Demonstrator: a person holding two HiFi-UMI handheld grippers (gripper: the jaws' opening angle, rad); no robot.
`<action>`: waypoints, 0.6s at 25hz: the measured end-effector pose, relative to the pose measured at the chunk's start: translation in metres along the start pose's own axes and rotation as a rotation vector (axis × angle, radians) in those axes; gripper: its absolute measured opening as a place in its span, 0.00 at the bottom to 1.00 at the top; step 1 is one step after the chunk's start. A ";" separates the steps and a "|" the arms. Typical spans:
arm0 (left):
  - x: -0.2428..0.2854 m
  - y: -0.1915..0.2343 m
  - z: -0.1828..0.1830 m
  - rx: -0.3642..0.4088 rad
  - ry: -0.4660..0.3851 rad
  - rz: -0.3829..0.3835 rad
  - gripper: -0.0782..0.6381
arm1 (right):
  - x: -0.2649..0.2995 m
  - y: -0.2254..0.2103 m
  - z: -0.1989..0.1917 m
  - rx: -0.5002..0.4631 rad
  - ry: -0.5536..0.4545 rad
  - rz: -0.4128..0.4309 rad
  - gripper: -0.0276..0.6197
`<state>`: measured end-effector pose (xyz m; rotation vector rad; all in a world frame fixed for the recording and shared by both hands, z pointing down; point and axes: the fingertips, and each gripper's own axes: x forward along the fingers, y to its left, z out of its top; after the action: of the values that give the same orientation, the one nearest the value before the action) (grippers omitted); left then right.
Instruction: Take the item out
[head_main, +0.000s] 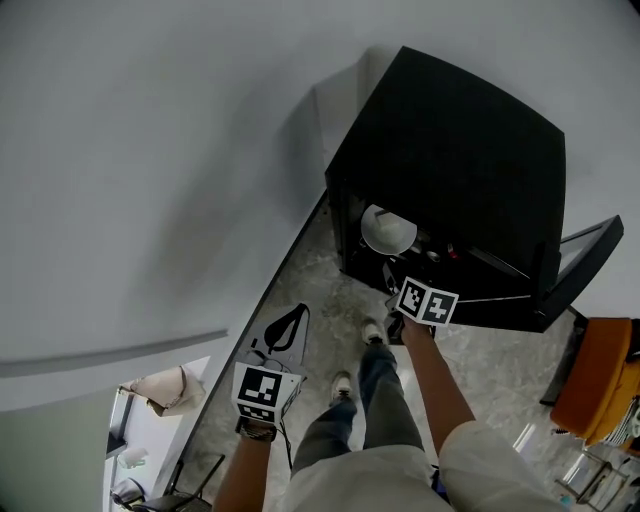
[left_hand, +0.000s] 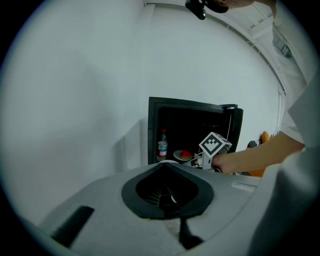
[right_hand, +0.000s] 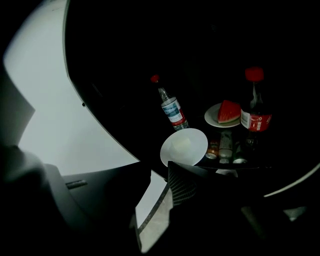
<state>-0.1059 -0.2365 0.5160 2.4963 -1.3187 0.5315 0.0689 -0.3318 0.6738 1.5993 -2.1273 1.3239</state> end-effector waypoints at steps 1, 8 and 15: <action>0.002 0.001 -0.002 -0.003 0.004 0.002 0.11 | 0.006 -0.003 -0.003 0.017 -0.002 -0.003 0.21; 0.013 0.006 -0.026 -0.058 0.048 0.025 0.11 | 0.049 -0.023 -0.024 0.239 -0.044 0.035 0.24; 0.015 0.008 -0.040 -0.068 0.062 0.025 0.11 | 0.076 -0.041 -0.032 0.503 -0.116 0.074 0.24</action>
<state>-0.1120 -0.2359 0.5593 2.3922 -1.3244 0.5552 0.0607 -0.3624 0.7610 1.8195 -2.0373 1.9557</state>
